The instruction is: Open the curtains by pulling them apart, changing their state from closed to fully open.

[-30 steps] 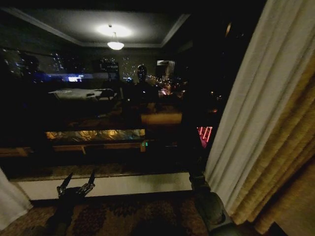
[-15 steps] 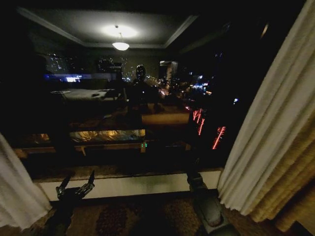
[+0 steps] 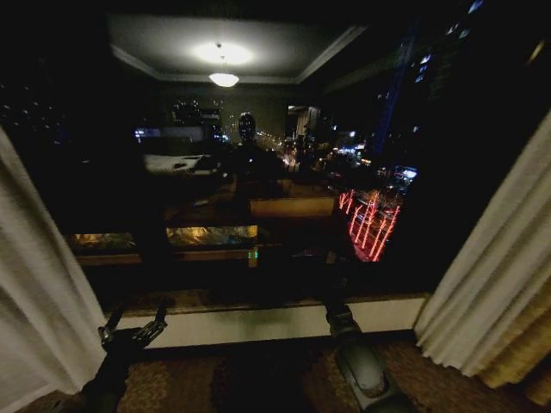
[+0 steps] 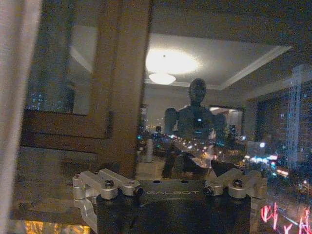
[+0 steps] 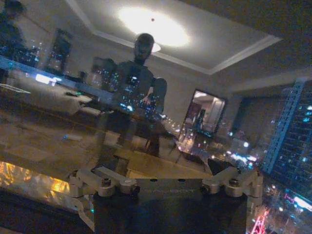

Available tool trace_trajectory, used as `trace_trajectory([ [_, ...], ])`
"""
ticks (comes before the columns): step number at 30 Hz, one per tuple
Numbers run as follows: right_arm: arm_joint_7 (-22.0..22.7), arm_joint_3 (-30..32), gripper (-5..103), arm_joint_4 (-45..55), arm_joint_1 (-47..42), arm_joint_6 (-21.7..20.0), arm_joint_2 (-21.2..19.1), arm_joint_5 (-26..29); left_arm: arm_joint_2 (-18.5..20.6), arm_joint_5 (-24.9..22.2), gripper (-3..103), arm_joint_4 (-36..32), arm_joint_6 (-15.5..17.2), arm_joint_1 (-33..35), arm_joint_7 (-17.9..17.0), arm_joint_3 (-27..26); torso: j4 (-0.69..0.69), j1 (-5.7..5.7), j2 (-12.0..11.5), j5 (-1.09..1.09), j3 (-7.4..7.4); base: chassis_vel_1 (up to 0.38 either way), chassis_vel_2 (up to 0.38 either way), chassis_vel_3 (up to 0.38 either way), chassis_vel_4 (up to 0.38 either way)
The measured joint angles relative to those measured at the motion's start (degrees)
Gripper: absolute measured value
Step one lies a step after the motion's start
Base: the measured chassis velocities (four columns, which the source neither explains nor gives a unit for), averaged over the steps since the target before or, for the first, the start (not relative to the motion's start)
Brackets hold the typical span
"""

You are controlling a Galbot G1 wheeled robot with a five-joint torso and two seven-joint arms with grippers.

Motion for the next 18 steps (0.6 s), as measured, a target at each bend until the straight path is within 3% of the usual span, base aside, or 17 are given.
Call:
trace_trajectory([
  [18, 0.01, -1.31, 100, -1.54, 1.40, 0.29, 0.47, -0.17, -0.16, 1.06, 100, 0.33, 0.60, -0.91, 0.08, 0.35, 0.00, 0.00, 0.00, 0.00, 0.00, 0.351, 0.346, -0.362, -0.354],
])
